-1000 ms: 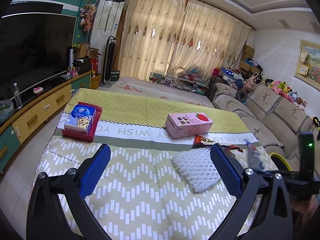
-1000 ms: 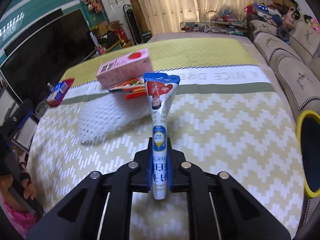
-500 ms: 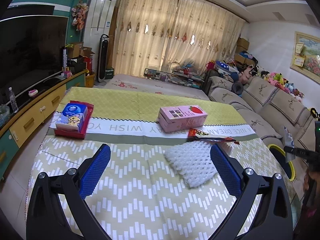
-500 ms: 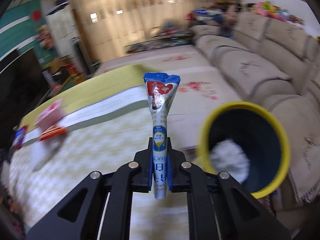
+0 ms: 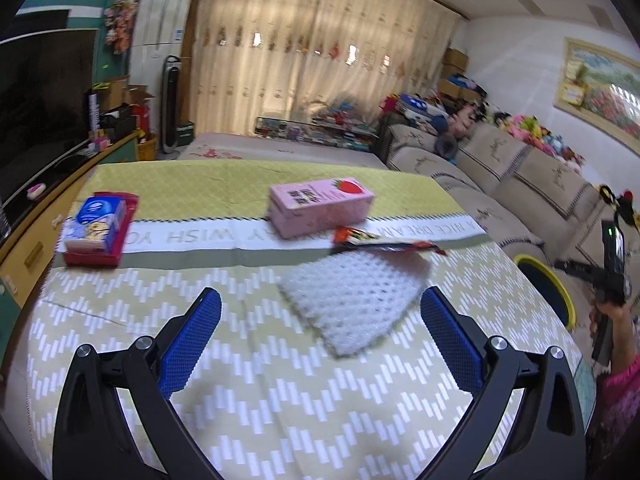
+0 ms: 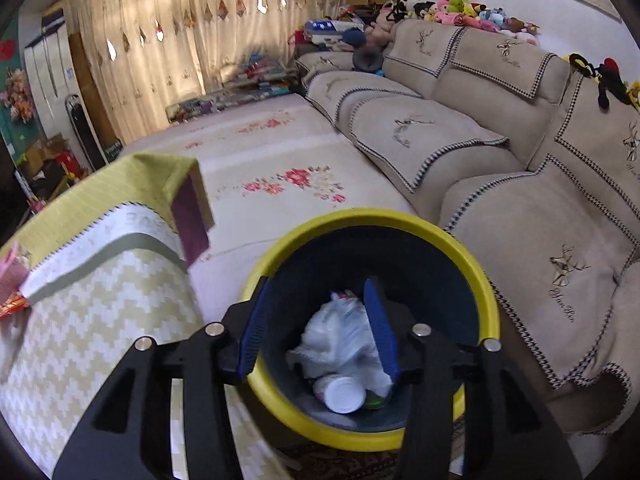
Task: Collect trash
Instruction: 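Grasp the white foam net with the left gripper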
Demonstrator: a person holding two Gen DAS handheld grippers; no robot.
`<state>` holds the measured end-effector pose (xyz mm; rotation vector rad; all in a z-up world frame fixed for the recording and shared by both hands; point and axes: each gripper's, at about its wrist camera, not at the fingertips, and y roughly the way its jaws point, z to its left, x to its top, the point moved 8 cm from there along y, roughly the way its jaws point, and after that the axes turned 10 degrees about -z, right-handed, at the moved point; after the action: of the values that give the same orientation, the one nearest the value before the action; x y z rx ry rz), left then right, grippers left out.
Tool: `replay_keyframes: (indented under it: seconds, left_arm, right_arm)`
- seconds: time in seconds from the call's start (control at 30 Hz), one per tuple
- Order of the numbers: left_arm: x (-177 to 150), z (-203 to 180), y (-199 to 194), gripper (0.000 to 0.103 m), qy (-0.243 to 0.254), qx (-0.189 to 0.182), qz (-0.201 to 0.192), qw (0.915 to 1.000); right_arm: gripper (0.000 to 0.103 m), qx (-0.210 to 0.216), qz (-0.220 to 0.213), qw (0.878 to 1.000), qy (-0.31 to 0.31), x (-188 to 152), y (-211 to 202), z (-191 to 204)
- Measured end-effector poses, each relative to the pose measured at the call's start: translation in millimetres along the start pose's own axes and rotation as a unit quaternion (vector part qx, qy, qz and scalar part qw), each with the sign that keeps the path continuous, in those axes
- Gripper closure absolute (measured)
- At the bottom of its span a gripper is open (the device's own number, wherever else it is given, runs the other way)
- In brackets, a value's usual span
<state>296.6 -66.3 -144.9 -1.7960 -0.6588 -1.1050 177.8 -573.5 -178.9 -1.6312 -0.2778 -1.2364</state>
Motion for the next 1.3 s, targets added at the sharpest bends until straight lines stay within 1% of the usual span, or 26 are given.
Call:
replay_keyframes:
  seconds: [0.03,0.17,0.3,0.43,0.53,0.67,0.73,0.83,1.0,1.1,1.17,1.2,1.23,1.3]
  left_arm:
    - [-1.4,-4.9,1.1,0.005,0.006,-0.006,0.003,1.0]
    - [-8.6,-25.6,5.8,0.005,0.037,-0.023,0.016,0.9989]
    - [-11.3,-40.2,13.8,0.005,0.057,-0.029,0.038,0.9972]
    - [-9.7,-56.1,26.1,0.005,0.094,-0.041,0.064,0.9927]
    - [-8.2,-62.9,42.0,0.005,0.127,-0.052,0.085,0.9869]
    - [-9.7,-59.3,71.1,0.005,0.128,-0.08,0.13,0.98]
    - [-10.5,-57.6,82.4,0.005,0.13,-0.089,0.141,0.9774]
    - [-13.3,-58.2,93.4,0.005,0.155,-0.09,0.15,0.9722]
    - [-17.8,-57.3,105.8,0.005,0.179,-0.08,0.155,0.9683]
    - [-20.1,-58.1,110.9,0.005,0.187,-0.08,0.155,0.9667]
    - [-22.1,-60.9,110.4,0.011,0.196,-0.082,0.157,0.9645]
    - [-23.1,-62.0,109.6,0.02,0.203,-0.079,0.157,0.9632]
    - [-23.8,-62.6,109.4,0.026,0.211,-0.072,0.156,0.9621]
    - [-24.7,-64.2,106.7,0.032,0.219,-0.067,0.158,0.9605]
  right_arm:
    - [0.057,0.008,-0.008,1.0,0.0,0.5,-3.8,4.5]
    - [0.057,0.055,-0.051,0.997,-0.013,0.6,-26.3,48.7]
    - [0.053,0.09,-0.088,0.991,-0.04,-5.7,-49.7,87.2]
    - [0.05,0.099,-0.114,0.986,-0.076,-10.8,-65.7,111.2]
    - [0.047,0.105,-0.129,0.983,-0.076,-8.9,-72.0,115.0]
    - [0.046,0.107,-0.122,0.984,-0.066,-7.1,-66.9,111.9]
    - [0.045,0.108,-0.119,0.985,-0.064,-6.2,-65.1,111.8]
    - [0.043,0.106,-0.109,0.987,-0.058,-7.5,-60.8,110.2]
    - [0.041,0.107,-0.107,0.987,-0.056,-9.4,-59.7,109.6]
    - [0.039,0.107,-0.108,0.987,-0.057,-10.4,-61.2,108.5]
    - [0.038,0.107,-0.106,0.987,-0.056,-10.9,-60.7,107.4]
    - [0.038,0.107,-0.105,0.987,-0.055,-11.3,-60.4,107.2]
    - [0.038,0.108,-0.103,0.987,-0.053,-11.2,-59.7,107.1]
    - [0.038,0.108,-0.102,0.988,-0.05,-11.6,-59.4,106.3]
